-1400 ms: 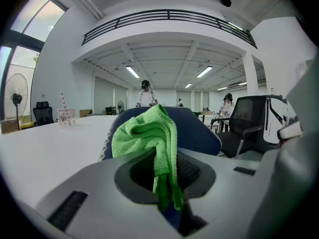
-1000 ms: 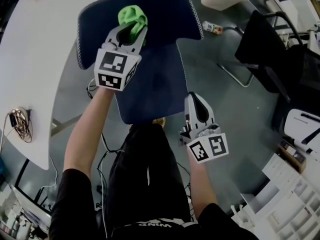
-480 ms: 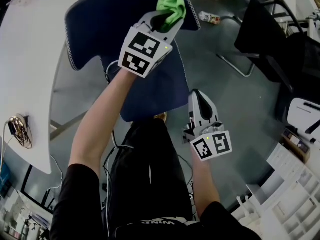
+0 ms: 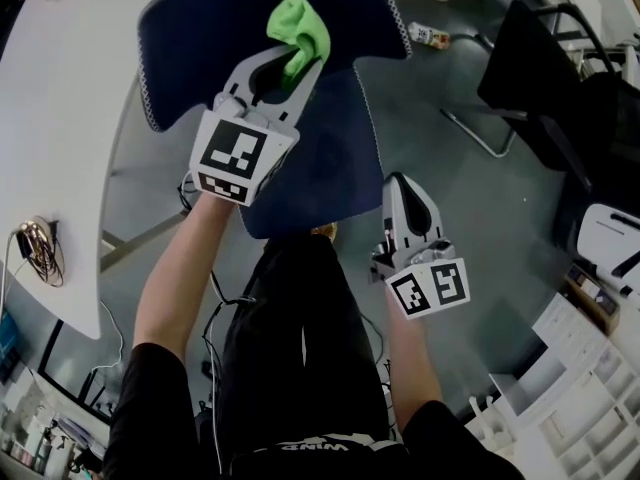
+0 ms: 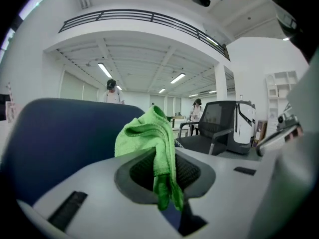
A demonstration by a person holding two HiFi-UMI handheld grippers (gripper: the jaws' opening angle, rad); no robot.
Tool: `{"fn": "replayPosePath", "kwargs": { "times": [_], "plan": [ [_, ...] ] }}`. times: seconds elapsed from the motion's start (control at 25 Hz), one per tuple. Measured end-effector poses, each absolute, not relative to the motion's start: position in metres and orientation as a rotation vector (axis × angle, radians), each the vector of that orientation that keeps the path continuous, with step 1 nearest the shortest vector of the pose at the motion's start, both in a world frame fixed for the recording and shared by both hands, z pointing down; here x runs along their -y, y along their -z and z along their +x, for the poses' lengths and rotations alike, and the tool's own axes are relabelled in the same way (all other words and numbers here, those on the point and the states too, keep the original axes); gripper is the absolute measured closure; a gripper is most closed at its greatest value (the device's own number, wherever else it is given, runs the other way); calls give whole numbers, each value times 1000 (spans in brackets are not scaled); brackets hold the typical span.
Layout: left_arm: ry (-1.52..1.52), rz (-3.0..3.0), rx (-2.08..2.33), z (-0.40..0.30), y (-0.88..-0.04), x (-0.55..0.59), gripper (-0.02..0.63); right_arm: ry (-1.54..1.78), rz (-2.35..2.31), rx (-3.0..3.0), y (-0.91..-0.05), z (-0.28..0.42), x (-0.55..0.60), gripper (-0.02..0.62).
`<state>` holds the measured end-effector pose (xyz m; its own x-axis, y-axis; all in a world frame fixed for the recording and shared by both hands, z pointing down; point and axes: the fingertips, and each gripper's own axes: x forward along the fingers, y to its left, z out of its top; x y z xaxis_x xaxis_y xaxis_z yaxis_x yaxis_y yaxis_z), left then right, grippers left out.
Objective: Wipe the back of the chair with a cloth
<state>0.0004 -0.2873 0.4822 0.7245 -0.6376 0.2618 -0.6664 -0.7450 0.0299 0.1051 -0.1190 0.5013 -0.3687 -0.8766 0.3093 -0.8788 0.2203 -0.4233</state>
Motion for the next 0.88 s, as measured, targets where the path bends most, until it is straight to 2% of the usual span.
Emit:
{"fn": "replayPosePath", "kwargs": {
  "times": [0.48, 0.88],
  "plan": [
    [-370, 2584, 1434, -137, -470, 233, 541, -843, 1629, 2527, -501, 81, 132, 598],
    [-507, 2495, 1552, -193, -498, 209, 541, -837, 1585, 2544, -498, 72, 133, 598]
  ]
}}
